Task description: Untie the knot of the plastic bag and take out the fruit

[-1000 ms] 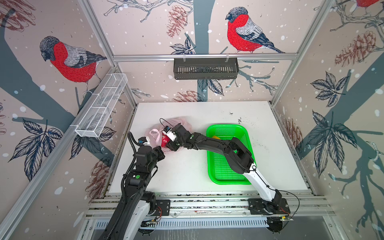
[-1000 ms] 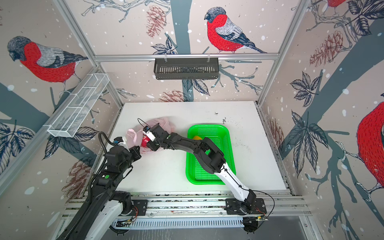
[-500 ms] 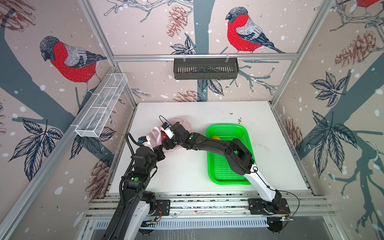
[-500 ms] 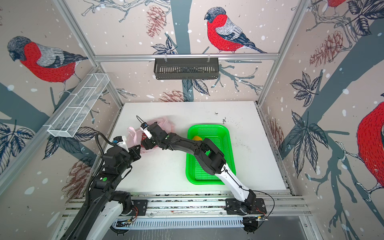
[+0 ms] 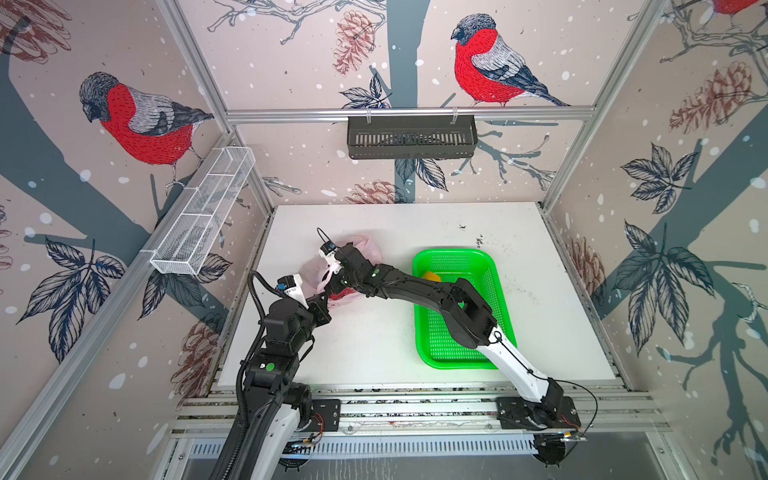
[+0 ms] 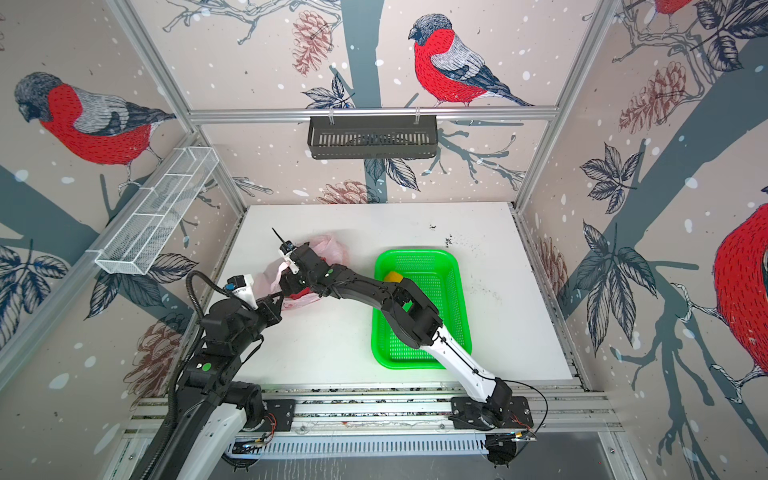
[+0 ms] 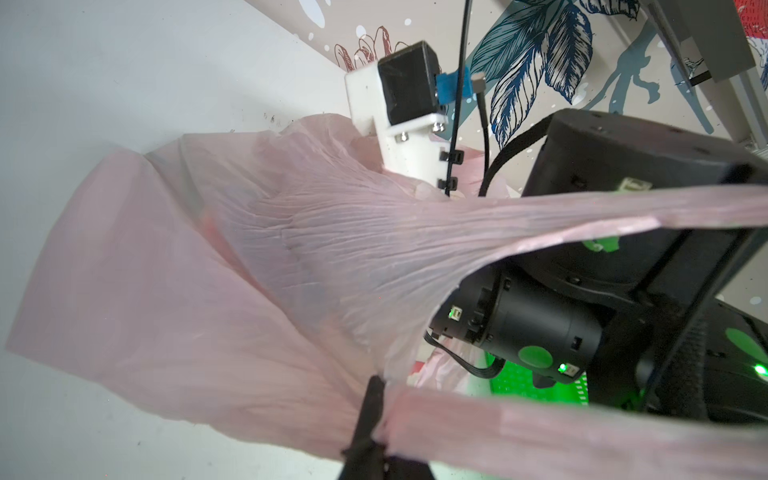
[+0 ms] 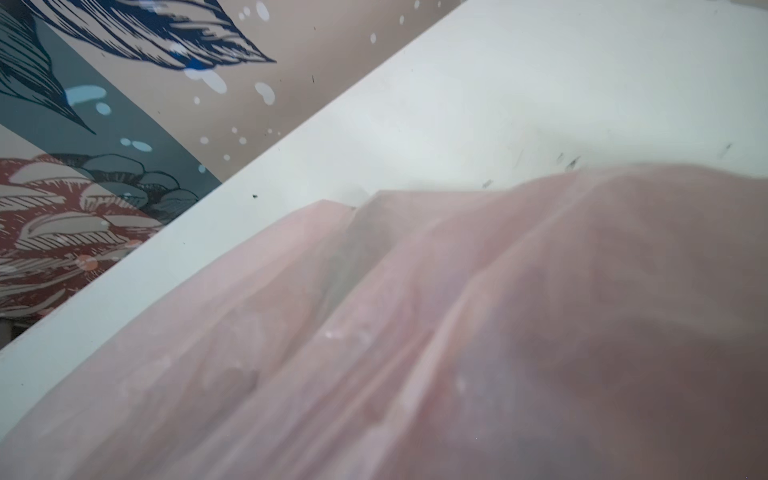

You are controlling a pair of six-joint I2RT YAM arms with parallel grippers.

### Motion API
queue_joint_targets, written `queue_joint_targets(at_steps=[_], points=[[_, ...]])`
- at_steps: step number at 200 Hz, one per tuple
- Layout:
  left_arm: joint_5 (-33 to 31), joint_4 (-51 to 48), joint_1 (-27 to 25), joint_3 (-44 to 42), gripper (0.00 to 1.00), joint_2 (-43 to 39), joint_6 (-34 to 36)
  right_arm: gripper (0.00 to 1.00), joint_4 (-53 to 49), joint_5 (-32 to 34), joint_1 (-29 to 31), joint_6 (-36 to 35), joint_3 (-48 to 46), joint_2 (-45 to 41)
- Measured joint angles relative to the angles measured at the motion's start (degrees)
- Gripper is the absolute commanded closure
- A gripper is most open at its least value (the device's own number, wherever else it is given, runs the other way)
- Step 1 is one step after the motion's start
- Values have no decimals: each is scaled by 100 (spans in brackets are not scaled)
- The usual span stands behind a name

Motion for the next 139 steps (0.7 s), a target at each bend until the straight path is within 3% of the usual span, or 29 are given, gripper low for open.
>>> queue_joint_targets(at_steps=[41,139], points=[[-214,4,0,-122,100,-31,-74,13,-11,-4,0,-2,-48,17],[-1104,-175,-4,-492,100,-603,-553,32,350,127,-4,101,-168,-15]])
